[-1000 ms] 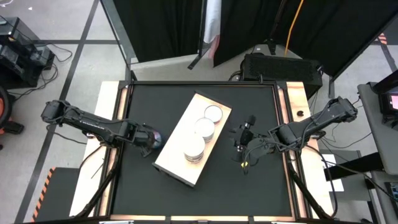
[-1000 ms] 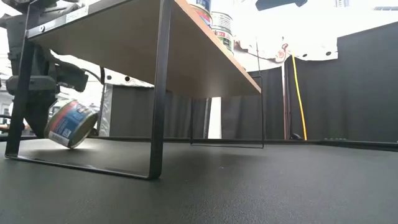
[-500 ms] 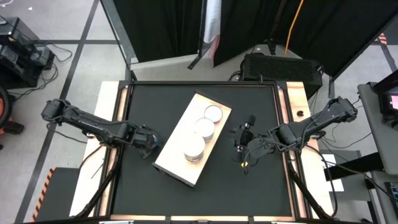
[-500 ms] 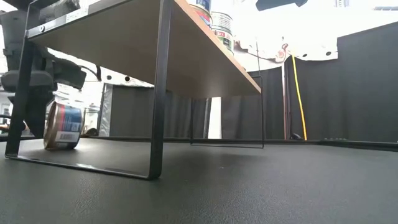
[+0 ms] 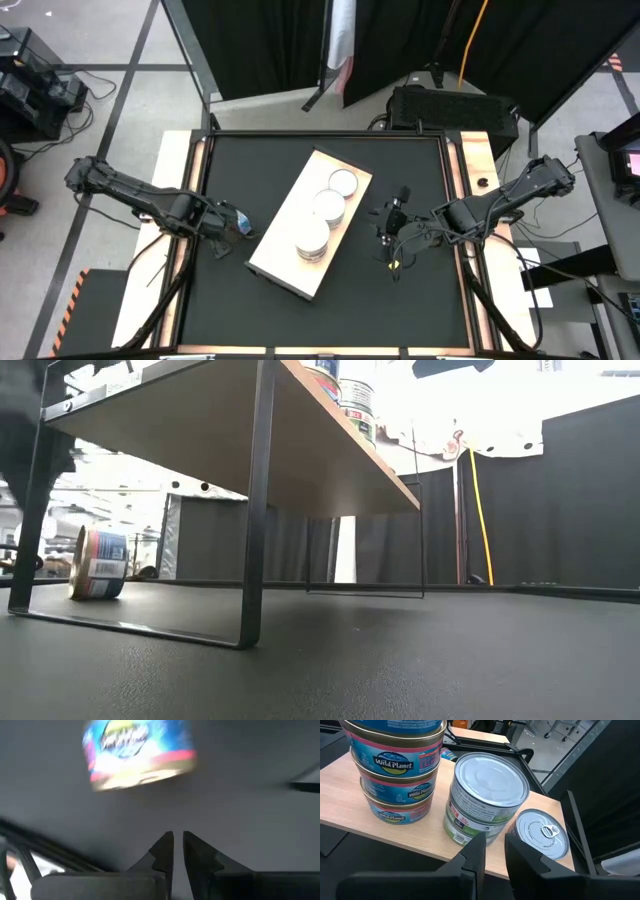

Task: Stack canned seafood by type on shelf
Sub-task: Stack the blue tuna can on top of the other blue tuna cans on the shelf

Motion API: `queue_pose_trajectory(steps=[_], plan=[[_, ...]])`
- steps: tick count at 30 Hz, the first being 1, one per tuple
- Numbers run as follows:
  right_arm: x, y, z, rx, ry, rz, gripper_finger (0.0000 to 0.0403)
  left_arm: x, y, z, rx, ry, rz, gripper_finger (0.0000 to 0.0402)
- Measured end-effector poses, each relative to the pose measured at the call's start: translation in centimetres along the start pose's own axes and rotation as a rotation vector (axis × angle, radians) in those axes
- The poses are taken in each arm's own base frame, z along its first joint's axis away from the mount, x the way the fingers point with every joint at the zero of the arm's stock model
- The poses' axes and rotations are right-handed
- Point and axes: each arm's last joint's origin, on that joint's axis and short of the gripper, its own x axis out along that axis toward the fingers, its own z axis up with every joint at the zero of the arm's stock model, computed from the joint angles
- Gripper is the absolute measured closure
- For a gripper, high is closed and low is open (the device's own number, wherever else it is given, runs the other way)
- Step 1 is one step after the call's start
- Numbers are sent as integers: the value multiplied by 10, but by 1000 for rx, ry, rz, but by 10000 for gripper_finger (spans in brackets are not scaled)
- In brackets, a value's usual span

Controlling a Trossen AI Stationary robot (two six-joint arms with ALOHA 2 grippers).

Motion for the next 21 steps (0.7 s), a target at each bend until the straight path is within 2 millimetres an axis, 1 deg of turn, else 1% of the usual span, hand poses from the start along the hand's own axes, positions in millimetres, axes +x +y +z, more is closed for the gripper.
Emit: queue_pose_trajectory(steps=[6,9,12,14,16,18,21], plan=[[0,0,0,-2,0,2,337,-40,-7,14,112,-159,-54,357],[0,0,0,-4,0,2,337,-58,-8,20,191,-165,-71,357],[0,0,0,-4,0,2,337,-72,-4,24,319,-146,-39,347],[0,0,0,-4,2,9,337,-77,-2,25,411,-127,-13,329],[0,1,0,-5,6,29,337,-78,-1,28,509,-123,14,301],[0,1,0,-5,6,30,337,-74,-2,31,614,-109,43,264],[0,1,0,-5,7,31,337,-62,-5,36,781,-66,110,197]])
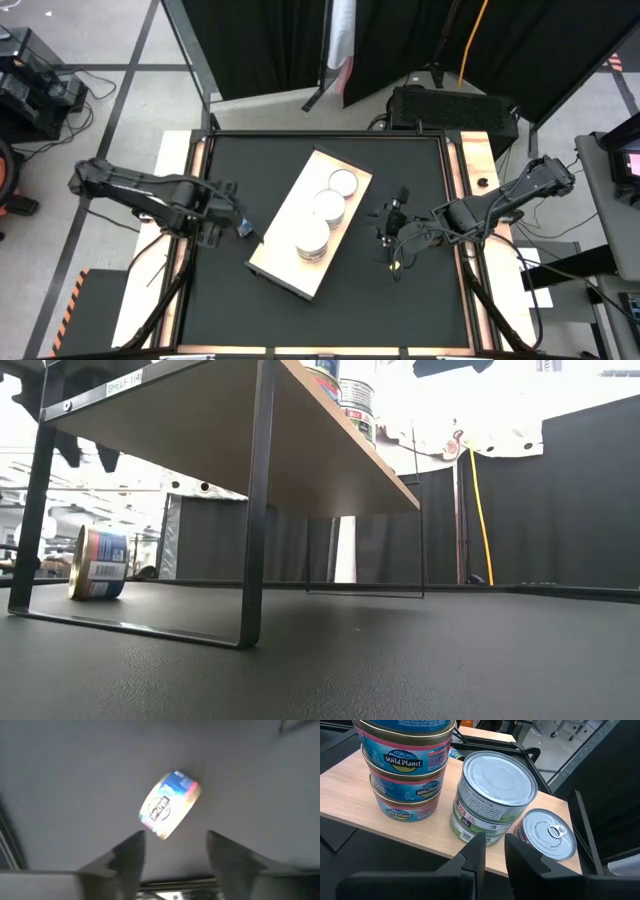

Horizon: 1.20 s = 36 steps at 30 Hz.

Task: Stack canned seafood by type on shelf
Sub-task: Stack the blue tuna can on top of the other blue tuna cans on the shelf

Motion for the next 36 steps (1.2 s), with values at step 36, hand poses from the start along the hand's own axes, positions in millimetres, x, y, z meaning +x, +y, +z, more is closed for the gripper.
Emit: queue_pose_trajectory(steps=[36], plan=[[-4,7,-1,-26,11,94,337,59,11,22,498,144,-6,61]])
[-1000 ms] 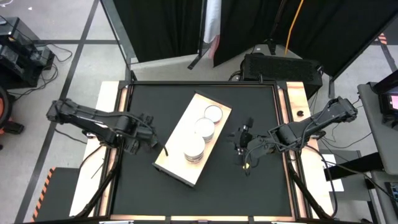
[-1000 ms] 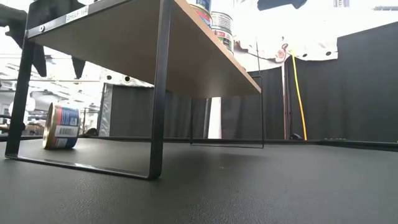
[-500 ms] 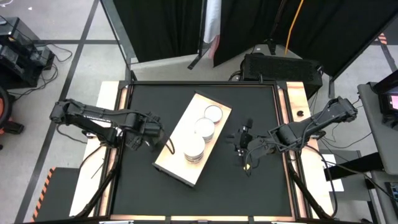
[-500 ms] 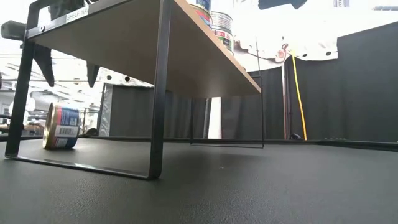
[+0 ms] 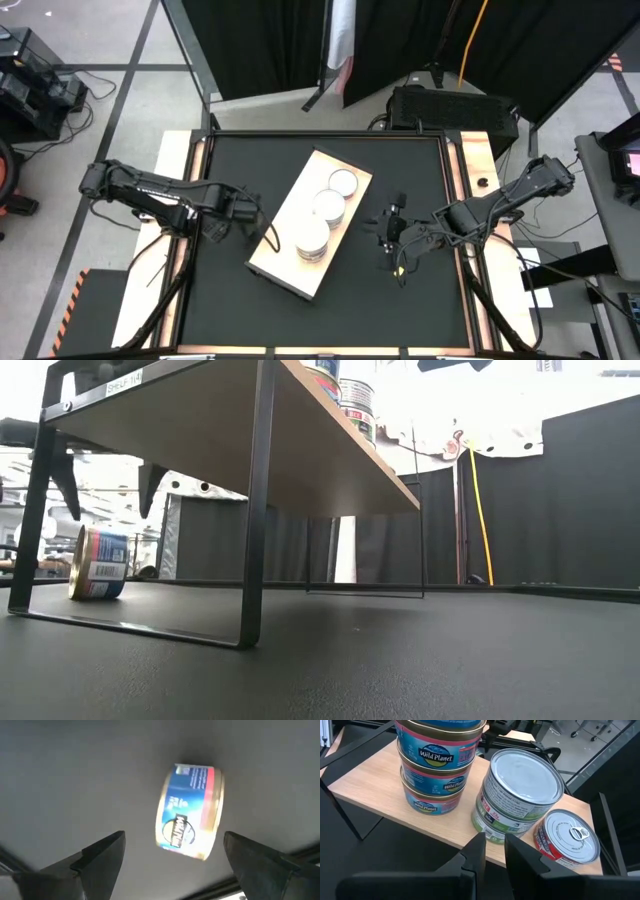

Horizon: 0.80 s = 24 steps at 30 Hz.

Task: Stack canned seafood by type on shelf
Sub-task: Stack the blue tuna can on top of the other blue tuna cans on the shelf

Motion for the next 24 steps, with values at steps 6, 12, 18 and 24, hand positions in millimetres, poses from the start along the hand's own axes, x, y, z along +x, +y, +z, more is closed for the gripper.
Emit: queue_pose_trajectory(steps=[6,12,18,24], plan=[[0,0,0,-1,-2,0,337,5,7,0,4,-46,1,61],[0,0,1,3,-6,1,337,15,2,-6,27,-1,-59,61],[0,0,1,3,-7,0,337,15,2,-5,-2,-36,-78,63],[0,0,1,4,-8,0,337,24,-1,-4,-4,-66,-95,99]])
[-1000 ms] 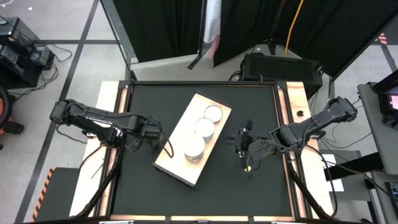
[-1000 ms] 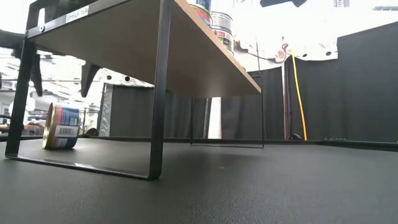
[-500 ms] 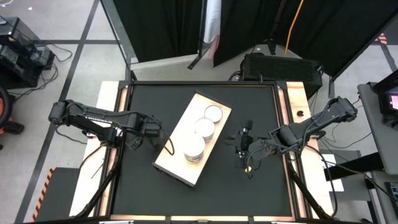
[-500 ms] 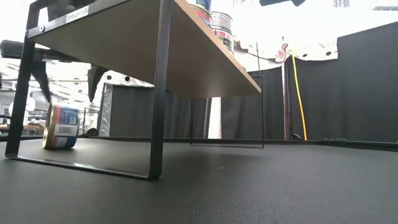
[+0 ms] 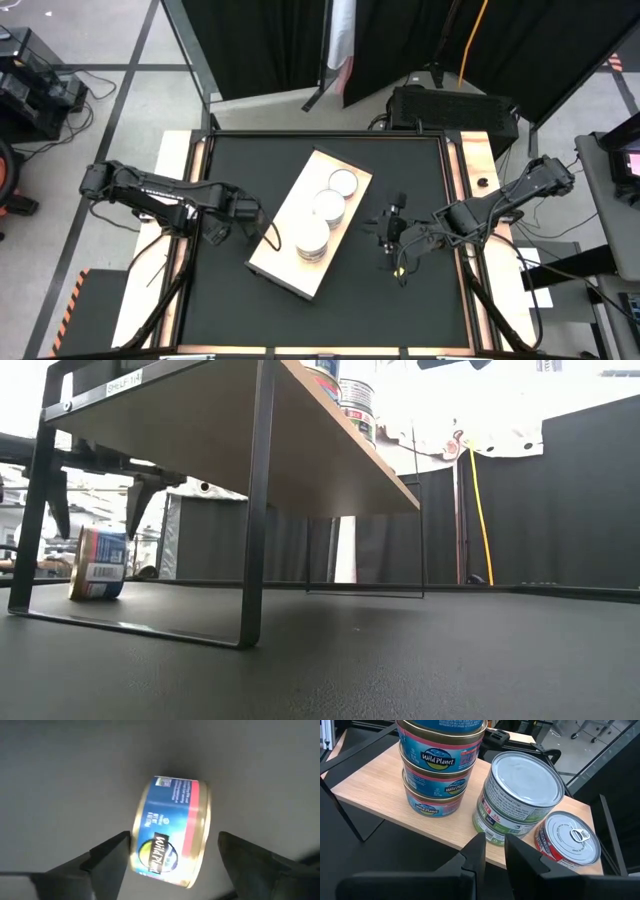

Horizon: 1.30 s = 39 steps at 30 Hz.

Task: Stack canned seafood by type on shelf
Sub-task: Stack the blue tuna can on top of the other blue tuna cans on the shelf

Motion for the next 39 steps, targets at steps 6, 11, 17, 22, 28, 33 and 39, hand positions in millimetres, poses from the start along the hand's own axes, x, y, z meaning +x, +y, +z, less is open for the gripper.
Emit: queue_pose_trajectory(steps=[6,11,17,22,28,33,39], plan=[[0,0,0,0,0,0,337,3,-2,-2,-8,14,-8,148],[0,0,0,0,0,0,337,4,-1,-2,-27,12,-7,189],[0,0,1,6,-9,2,337,3,-1,-1,-78,13,4,199],[0,0,1,8,-12,2,337,-4,0,-3,-130,40,20,199],[0,0,2,12,-19,4,337,-25,0,-5,-197,74,3,199],[0,0,2,11,-20,4,337,-60,0,-9,-266,37,30,199],[0,1,8,-18,-68,2,337,-118,-4,-21,-360,-114,154,199]])
